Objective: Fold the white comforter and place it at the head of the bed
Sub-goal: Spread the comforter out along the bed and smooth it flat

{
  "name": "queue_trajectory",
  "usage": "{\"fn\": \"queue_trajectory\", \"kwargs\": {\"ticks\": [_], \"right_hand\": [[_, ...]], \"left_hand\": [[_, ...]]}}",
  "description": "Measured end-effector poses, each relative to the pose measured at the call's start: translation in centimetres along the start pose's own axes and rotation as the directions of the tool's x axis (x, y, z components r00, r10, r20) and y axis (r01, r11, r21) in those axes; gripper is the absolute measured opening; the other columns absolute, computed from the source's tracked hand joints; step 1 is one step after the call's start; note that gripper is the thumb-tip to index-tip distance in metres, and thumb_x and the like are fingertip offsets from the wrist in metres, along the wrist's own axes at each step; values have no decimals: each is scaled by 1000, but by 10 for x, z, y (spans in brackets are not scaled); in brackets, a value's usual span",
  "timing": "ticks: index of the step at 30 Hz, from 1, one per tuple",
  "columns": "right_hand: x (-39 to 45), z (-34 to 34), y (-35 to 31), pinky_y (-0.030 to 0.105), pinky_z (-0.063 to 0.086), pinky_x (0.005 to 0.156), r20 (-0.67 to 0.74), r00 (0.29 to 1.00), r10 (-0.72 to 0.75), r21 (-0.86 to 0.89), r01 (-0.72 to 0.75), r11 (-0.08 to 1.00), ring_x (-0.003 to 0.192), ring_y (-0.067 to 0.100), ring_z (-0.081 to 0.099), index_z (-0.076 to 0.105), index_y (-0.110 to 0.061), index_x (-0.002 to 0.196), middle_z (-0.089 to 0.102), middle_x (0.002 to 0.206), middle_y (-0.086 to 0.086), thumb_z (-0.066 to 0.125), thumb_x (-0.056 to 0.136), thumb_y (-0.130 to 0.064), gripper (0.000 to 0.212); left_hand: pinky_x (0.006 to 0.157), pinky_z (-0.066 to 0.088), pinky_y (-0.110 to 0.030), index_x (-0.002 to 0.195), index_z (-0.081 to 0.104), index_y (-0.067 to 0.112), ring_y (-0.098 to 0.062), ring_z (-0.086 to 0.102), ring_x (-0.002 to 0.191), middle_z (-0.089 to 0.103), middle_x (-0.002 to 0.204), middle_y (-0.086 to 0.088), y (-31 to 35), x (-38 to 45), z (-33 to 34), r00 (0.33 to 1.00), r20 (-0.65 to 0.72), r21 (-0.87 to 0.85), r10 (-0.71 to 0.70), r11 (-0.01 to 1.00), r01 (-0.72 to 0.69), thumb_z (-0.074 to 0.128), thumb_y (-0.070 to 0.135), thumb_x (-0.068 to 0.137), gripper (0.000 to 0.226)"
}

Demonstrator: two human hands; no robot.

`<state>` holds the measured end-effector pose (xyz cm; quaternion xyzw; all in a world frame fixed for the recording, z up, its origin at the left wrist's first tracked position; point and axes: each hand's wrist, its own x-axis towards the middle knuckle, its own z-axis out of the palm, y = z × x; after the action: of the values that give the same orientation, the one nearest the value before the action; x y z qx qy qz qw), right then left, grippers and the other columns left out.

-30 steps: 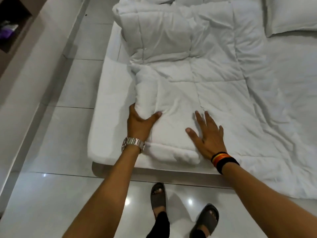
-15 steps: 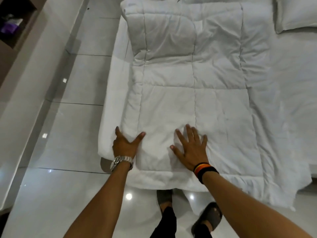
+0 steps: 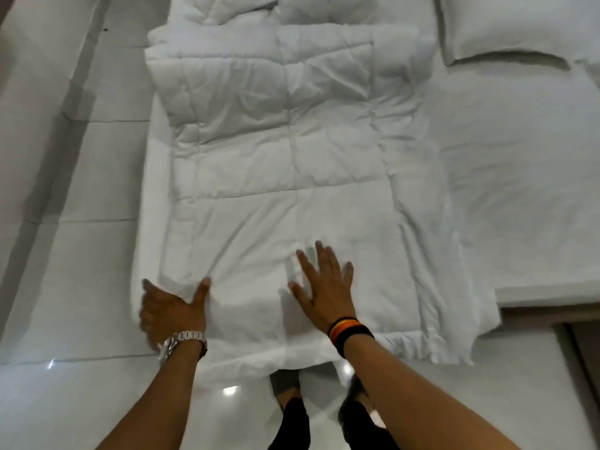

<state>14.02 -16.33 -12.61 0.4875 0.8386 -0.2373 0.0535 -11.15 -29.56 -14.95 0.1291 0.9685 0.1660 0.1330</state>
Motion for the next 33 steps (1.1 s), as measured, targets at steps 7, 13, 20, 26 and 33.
{"fn": "queue_trajectory", "kwargs": {"ticks": [7, 13, 20, 26, 33], "right_hand": [[-7, -76, 197, 74, -5, 118, -210, 747, 631, 200, -599, 775, 159, 37, -16, 0, -45, 165, -20, 173, 15, 39, 98, -73, 82], [5, -64, 266, 61, 27, 116, -77, 756, 650, 205, -627, 752, 144, 42, 32, -7, -49, 163, 20, 166, 20, 39, 95, -78, 87], [-36, -72, 292, 37, 53, 59, -285, 890, 355, 343, -252, 905, 70, 33, 63, 13, -52, 162, 53, 122, 9, 57, 103, -25, 78], [-108, -43, 315, 46, 54, 90, -139, 826, 546, 459, -435, 774, 109, 40, 63, 3, -73, 150, 52, 137, 14, 56, 101, -47, 77], [-23, -51, 223, 67, 3, 123, -381, 895, 232, 105, -208, 973, 160, 40, 8, 20, -22, 167, 6, 173, 22, 41, 98, -65, 84]], "left_hand": [[127, 11, -59, 165, 23, 5, -44, 15, 159, 20, 171, -24, 146, -102, 76, 783, 89, 10, 616, 785, -619, 36, 57, 99, 85], [130, 7, -52, 168, 16, 14, -33, 9, 162, 13, 175, -13, 229, -176, 155, 607, 220, 2, 763, 622, -783, 34, 58, 103, 81], [130, 7, -52, 168, 15, 19, -29, 5, 163, 9, 176, -9, 268, -220, 190, 547, 252, 27, 799, 559, -829, 30, 58, 105, 76], [128, 11, -57, 168, 15, 23, -29, 0, 163, 1, 177, -8, 234, -253, 190, 400, 397, 108, 826, 390, -914, 20, 62, 107, 73], [129, 8, -53, 167, 21, 22, -32, 7, 163, 9, 176, -13, 171, -139, 107, 817, 99, 163, 568, 801, -576, 37, 51, 107, 69]]}}
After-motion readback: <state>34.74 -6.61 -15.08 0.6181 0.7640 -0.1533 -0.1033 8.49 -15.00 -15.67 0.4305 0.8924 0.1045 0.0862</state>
